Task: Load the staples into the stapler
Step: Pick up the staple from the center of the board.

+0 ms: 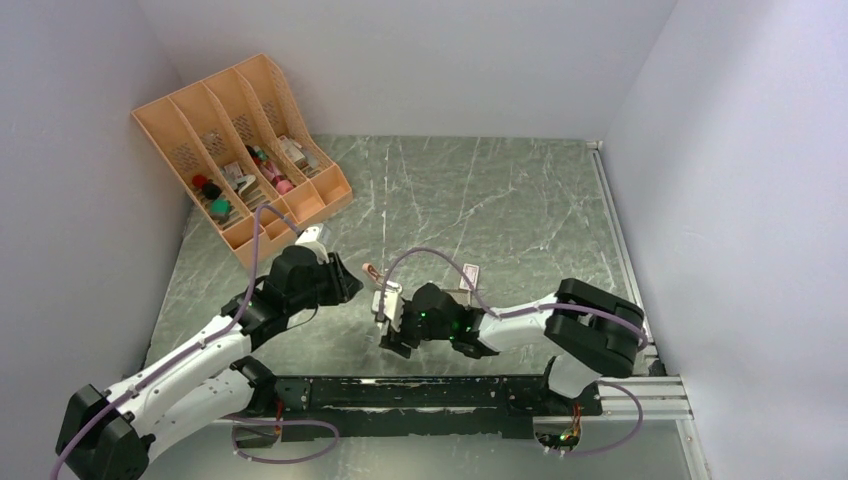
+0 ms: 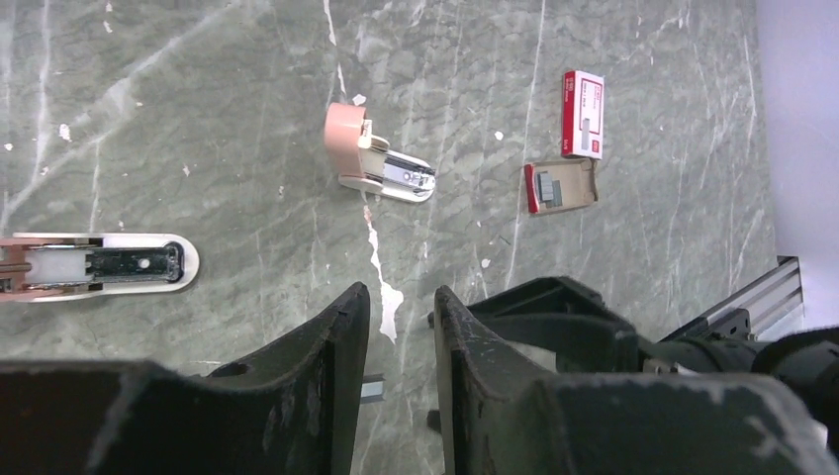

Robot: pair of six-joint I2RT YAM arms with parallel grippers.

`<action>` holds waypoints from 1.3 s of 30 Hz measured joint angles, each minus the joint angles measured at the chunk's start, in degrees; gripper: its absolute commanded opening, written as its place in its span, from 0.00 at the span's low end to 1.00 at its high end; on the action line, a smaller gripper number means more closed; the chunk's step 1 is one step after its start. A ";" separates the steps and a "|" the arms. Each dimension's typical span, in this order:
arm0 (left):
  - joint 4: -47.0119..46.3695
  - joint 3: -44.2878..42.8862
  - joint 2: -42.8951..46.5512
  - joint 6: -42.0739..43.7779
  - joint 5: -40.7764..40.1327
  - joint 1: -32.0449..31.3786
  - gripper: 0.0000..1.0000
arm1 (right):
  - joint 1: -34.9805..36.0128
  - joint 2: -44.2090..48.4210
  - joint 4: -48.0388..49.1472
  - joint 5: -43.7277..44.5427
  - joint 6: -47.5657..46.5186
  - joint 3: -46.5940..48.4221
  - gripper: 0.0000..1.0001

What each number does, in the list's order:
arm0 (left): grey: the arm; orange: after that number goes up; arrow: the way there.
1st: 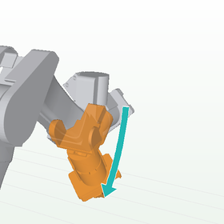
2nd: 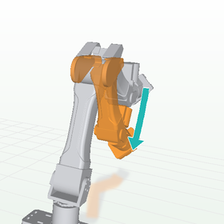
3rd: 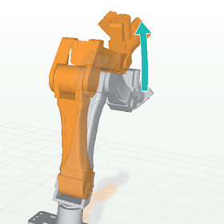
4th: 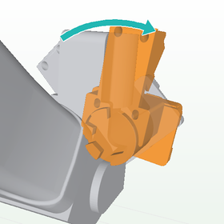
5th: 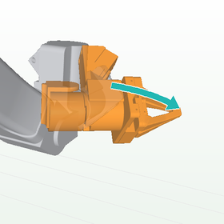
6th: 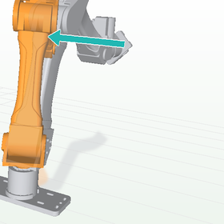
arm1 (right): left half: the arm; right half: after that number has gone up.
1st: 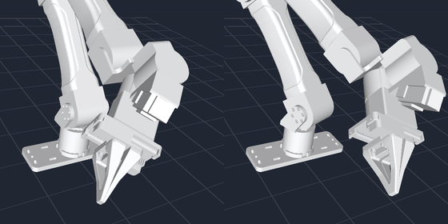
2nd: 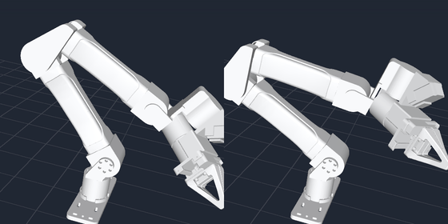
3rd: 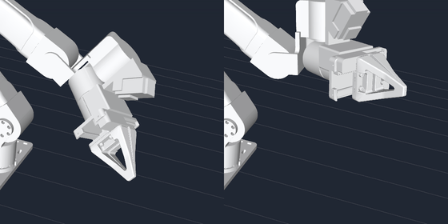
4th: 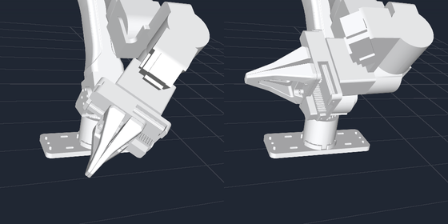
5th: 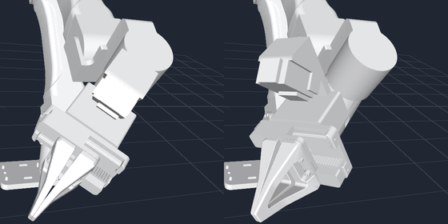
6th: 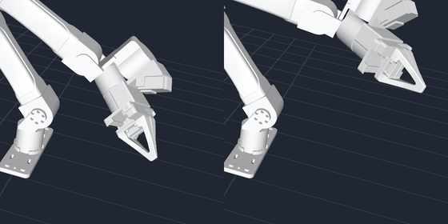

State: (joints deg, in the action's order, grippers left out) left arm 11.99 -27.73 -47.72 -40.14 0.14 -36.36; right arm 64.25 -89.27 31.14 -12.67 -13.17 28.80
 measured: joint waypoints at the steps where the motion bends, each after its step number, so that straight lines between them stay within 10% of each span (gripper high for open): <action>1: 0.20 0.00 0.15 0.02 -0.31 0.00 0.36 | 0.70 -0.79 0.61 0.04 0.02 0.48 0.66; 13: 1.27 0.00 0.44 0.50 -1.84 0.04 0.36 | 5.09 -7.32 2.95 5.20 1.51 3.45 0.62; 39: 1.38 0.00 0.26 0.96 -2.51 0.04 0.36 | 5.14 -9.18 3.34 6.36 2.01 4.94 0.22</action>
State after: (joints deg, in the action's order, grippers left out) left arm 13.37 -27.73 -47.46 -39.18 -2.37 -36.32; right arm 69.38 -98.45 34.48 -6.31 -11.16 33.74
